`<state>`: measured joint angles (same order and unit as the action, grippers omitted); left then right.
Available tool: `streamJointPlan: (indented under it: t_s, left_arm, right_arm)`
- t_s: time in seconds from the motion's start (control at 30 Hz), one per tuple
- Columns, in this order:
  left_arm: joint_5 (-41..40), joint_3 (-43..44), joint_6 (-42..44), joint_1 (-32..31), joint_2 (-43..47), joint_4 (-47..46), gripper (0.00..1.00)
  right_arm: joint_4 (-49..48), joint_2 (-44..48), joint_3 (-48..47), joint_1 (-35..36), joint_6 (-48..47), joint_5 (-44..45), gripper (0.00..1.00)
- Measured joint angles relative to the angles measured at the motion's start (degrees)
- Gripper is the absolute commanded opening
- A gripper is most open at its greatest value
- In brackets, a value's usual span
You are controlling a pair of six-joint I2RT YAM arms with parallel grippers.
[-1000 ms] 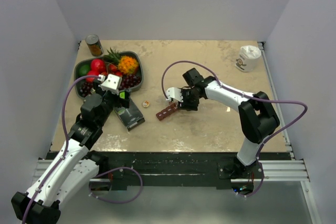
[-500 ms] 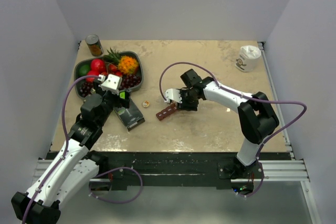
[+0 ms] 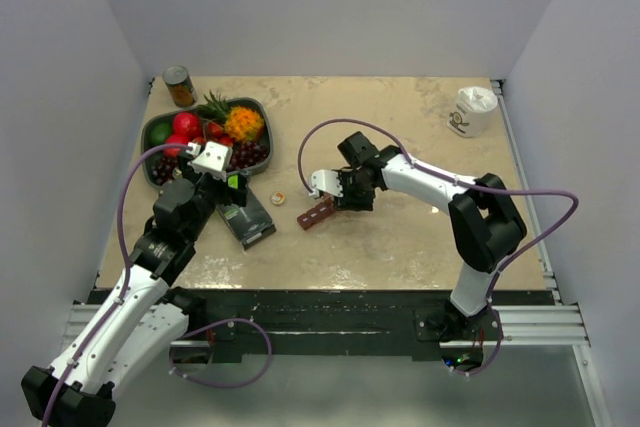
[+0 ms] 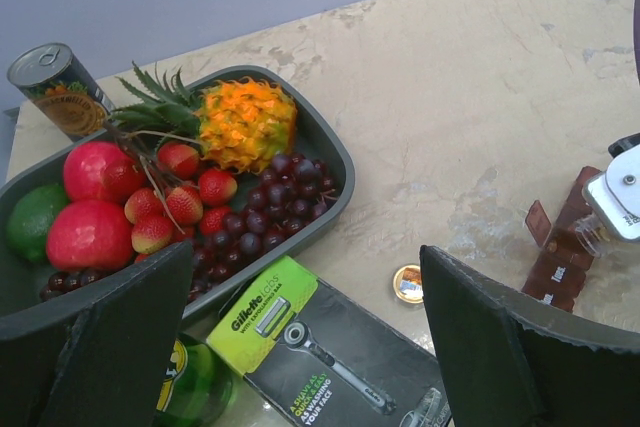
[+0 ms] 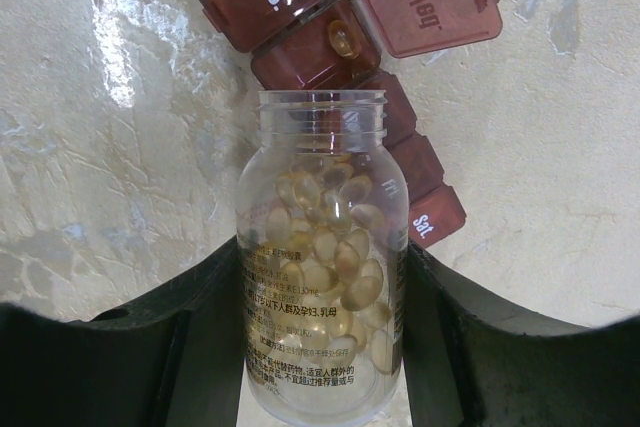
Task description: Sort the pills into containers
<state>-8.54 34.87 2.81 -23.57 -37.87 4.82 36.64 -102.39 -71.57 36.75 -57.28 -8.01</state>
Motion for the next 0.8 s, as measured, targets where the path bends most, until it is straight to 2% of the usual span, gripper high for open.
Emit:
streamJointPlan:
  t_s: [0.8]
  left_arm:
    - [0.1, 0.0, 0.0, 0.0, 0.1, 0.0, 1.0]
  right_arm:
    - [2.2, -1.4, -1.5, 1.6, 0.9, 4.0, 0.03]
